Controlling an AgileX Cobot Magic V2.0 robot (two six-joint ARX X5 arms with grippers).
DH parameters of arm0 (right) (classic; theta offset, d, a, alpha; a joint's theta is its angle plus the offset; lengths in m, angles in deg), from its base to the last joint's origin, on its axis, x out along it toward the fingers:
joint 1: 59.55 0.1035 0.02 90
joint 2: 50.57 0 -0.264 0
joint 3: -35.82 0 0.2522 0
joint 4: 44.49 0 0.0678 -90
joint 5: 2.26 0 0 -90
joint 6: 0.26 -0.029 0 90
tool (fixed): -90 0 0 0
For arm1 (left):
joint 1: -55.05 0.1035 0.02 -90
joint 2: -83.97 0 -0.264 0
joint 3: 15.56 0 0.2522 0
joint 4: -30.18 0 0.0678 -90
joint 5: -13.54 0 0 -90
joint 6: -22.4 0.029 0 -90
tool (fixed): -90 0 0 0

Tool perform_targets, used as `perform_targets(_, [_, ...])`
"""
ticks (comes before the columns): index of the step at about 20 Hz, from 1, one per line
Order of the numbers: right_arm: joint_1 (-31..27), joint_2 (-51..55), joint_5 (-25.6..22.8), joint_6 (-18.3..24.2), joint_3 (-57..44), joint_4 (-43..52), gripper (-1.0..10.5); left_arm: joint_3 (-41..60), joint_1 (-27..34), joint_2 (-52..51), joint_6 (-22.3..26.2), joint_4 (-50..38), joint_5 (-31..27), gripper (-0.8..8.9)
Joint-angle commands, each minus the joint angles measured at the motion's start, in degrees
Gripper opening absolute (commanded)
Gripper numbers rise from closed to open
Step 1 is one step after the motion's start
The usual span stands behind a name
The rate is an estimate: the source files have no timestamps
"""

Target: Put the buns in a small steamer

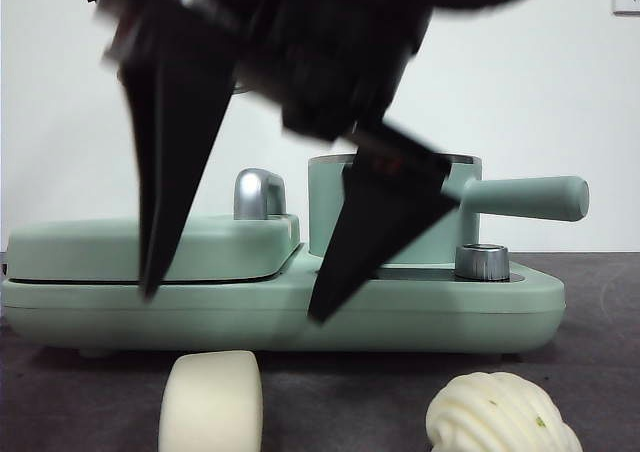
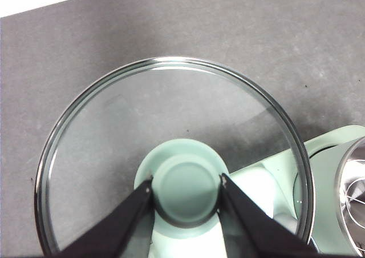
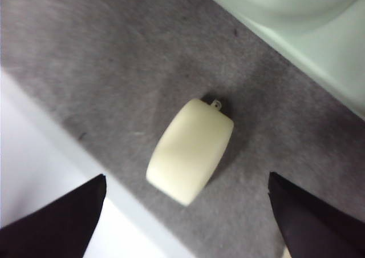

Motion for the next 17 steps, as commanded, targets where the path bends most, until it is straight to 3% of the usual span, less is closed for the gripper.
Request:
perform_targets(1, [1.1, -3.5, -0.2, -0.6, 1.1, 1.1, 4.2, -2.4, 0.1, -0.5, -0.6, -1.1, 0.1, 0.82])
perform_targets(4, [1.0, -6.8, 0.1, -0.4, 1.1, 2.9, 4.1, -2.4, 0.1, -0.5, -0.7, -1.1, 0.1, 0.81])
perform_targets(8, [1.1, -8.5, 0.2, 0.3, 1.1, 4.3, 1.7, -2.4, 0.1, -0.5, -0.6, -1.1, 0.1, 0.81])
perform_targets(11, [1.0, -8.4, 0.5, 0.5, 2.0, 4.0, 1.3, -2.4, 0.3, -0.5, -0.6, -1.1, 0.1, 0.81])
perform_targets(17, [-5.2, -8.4, 1.5, 9.7, 24.1, -21.2, 1.3, -2.4, 0.5, -0.5, -0.6, -1.1, 0.1, 0.81])
